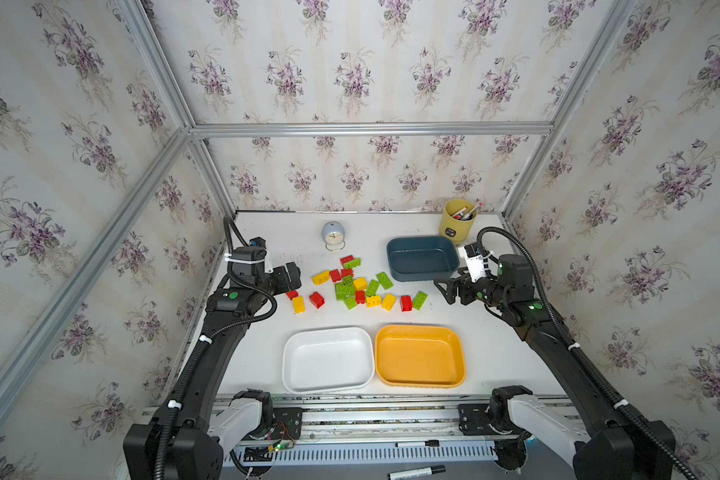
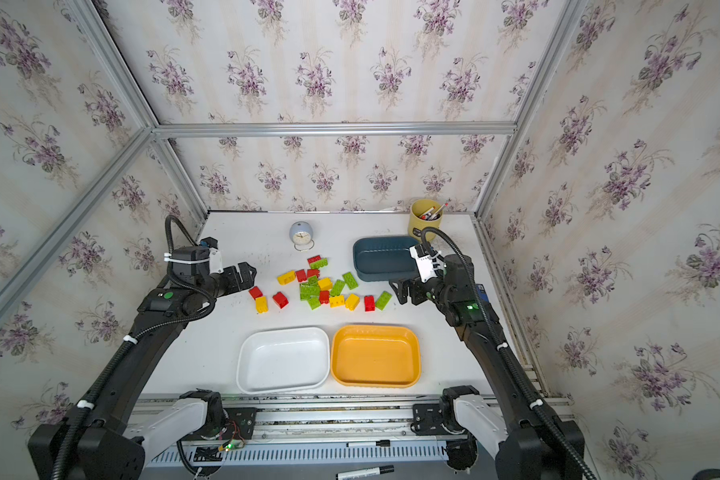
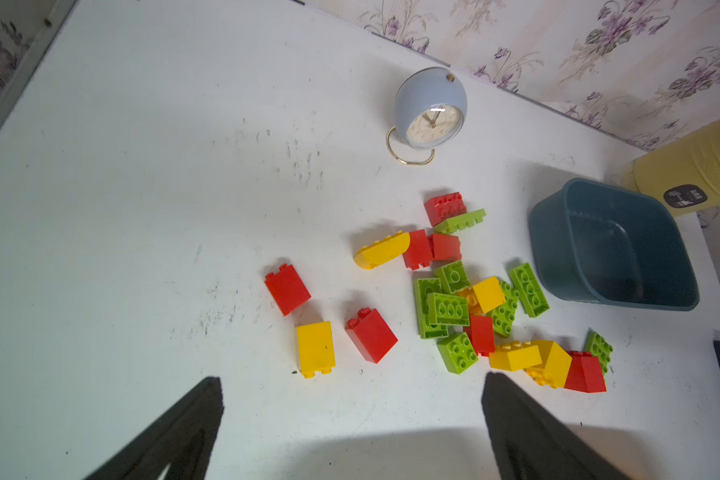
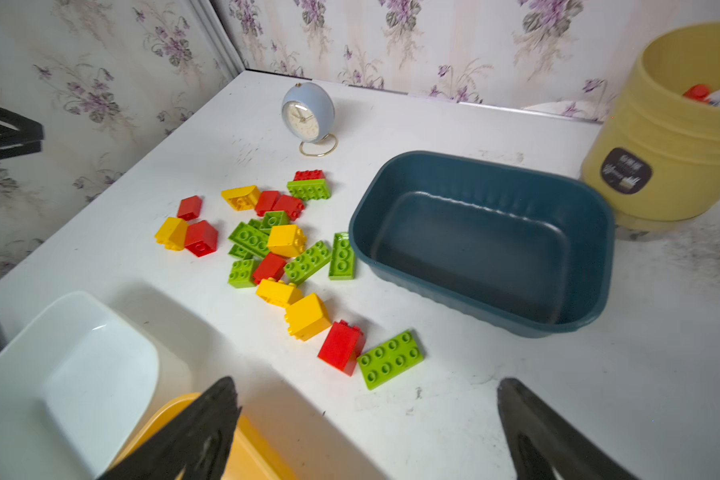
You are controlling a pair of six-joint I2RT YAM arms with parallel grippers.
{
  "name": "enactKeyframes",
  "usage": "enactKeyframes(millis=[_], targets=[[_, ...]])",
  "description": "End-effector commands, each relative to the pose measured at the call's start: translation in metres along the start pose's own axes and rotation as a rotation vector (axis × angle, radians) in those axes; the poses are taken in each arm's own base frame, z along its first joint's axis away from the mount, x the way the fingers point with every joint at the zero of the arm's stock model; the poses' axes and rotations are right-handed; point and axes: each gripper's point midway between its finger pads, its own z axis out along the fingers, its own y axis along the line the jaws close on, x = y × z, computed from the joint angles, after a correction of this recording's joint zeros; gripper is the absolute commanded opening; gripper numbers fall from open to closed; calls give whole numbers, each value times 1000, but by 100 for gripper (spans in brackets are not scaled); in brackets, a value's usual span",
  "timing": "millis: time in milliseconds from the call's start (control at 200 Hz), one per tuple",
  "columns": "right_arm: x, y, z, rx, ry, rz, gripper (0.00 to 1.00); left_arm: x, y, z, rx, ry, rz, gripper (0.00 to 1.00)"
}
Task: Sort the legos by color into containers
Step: 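Move the left gripper over a red brick while the right gripper rises above the pile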
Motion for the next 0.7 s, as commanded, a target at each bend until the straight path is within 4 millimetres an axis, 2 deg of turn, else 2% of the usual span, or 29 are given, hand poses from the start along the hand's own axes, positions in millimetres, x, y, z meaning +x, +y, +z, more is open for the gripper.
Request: enactKeyframes(millis=[0, 145, 165, 300, 545, 695], targets=[[5, 27, -6, -144, 60, 71, 100, 13, 13, 7, -85, 60, -117, 99], [4, 44, -11, -220, 97, 85, 100, 15, 22, 17, -183, 112, -209, 99], [4, 46, -11, -228, 101, 87, 100, 19, 25, 25, -207, 138, -220, 99], [5, 63, -10, -290, 138, 77, 100, 25, 38, 41, -300, 177, -289, 99], [7, 85, -1, -327, 173, 37, 100, 28, 40, 76, -361, 227, -386, 98], [12, 93, 7, -342, 199, 26, 100, 35, 47, 98, -422, 264, -410, 92]])
